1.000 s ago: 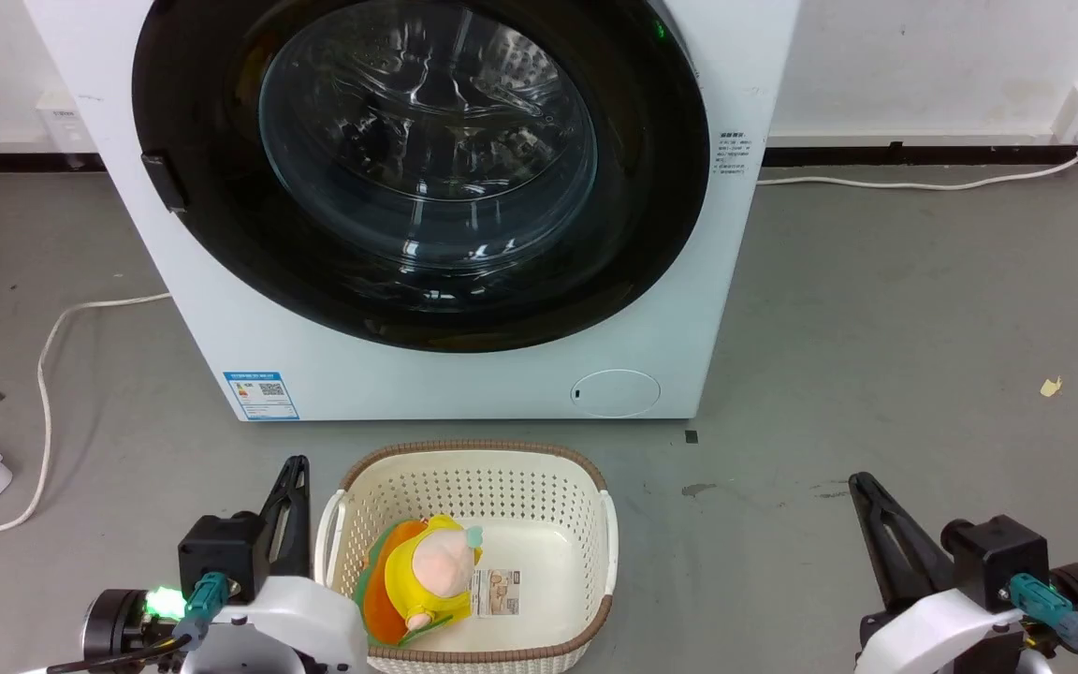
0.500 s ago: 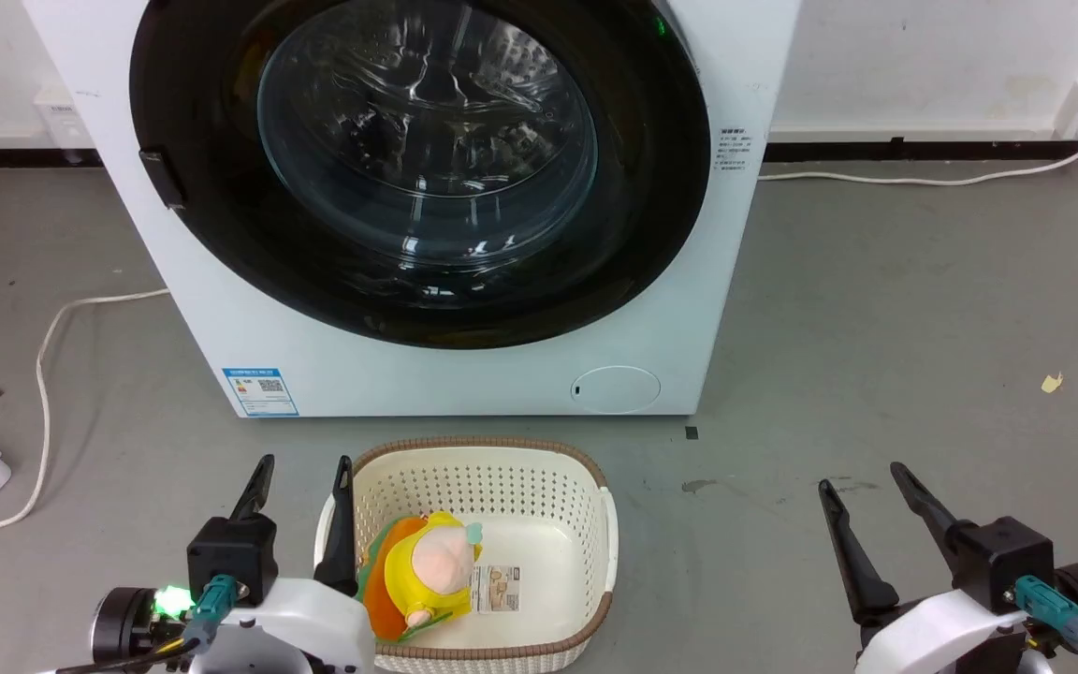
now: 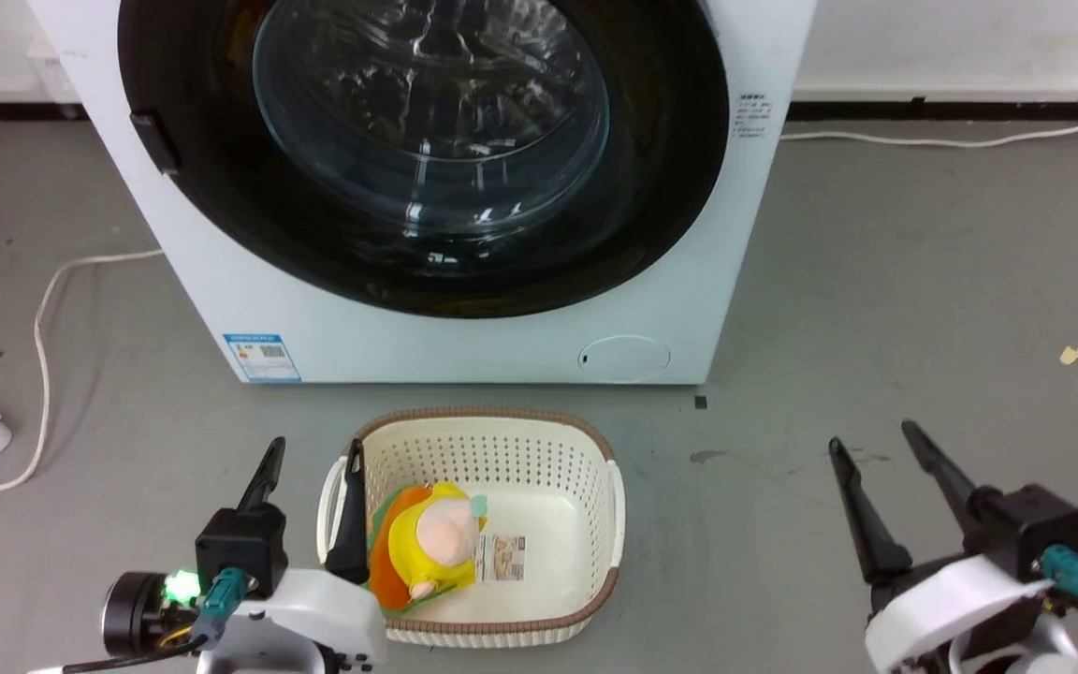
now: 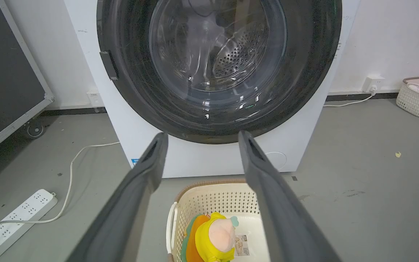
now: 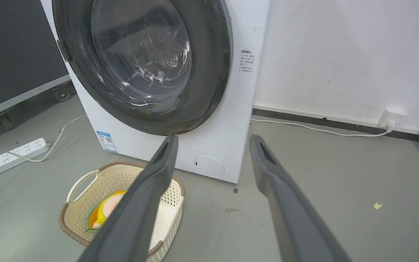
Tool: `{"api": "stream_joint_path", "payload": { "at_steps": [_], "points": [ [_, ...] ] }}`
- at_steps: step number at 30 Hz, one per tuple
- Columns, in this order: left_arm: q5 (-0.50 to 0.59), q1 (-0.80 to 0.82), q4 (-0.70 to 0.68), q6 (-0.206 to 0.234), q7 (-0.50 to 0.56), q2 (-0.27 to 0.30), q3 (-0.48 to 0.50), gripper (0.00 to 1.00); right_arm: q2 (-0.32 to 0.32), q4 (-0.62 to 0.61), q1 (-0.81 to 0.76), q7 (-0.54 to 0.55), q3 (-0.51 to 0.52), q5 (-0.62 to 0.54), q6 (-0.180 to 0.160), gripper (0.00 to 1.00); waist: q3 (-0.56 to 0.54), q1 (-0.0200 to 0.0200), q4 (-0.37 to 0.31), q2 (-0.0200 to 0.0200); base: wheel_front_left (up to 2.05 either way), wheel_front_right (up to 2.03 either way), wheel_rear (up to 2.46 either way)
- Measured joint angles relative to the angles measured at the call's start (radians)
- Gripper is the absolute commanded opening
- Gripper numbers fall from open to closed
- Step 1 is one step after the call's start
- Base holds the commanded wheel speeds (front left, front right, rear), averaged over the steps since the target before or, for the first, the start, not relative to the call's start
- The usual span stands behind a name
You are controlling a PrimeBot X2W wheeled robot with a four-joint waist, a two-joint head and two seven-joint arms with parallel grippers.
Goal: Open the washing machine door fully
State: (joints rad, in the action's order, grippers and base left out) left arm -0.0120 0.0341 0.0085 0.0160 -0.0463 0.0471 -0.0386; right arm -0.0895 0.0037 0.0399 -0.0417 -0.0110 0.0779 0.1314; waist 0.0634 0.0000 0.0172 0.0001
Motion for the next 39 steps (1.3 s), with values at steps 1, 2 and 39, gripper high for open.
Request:
{"api": "stream_joint_path", "payload": {
  "at_steps": [1,2,39],
  "points": [
    [0.000,0.005,0.000,0.001,-0.001,0.000,-0.003,1.00,-0.004,0.001,0.010,0.000,-0.001,0.007,0.000,1.00,0.005,0.0000,0.002,0.0000,0.00,0.00,0.00],
    [0.000,0.009,-0.001,0.002,-0.005,0.000,-0.005,1.00,-0.008,0.001,0.018,0.000,-0.002,0.014,0.000,1.00,0.010,0.0000,0.003,0.0000,0.00,0.00,0.00],
    [-0.030,0.095,-0.006,0.039,-0.079,0.000,-0.091,1.00,-0.007,0.217,0.532,0.143,0.102,0.396,0.000,0.00,0.185,0.0000,0.088,0.0000,0.00,0.00,0.00]
  ]
}}
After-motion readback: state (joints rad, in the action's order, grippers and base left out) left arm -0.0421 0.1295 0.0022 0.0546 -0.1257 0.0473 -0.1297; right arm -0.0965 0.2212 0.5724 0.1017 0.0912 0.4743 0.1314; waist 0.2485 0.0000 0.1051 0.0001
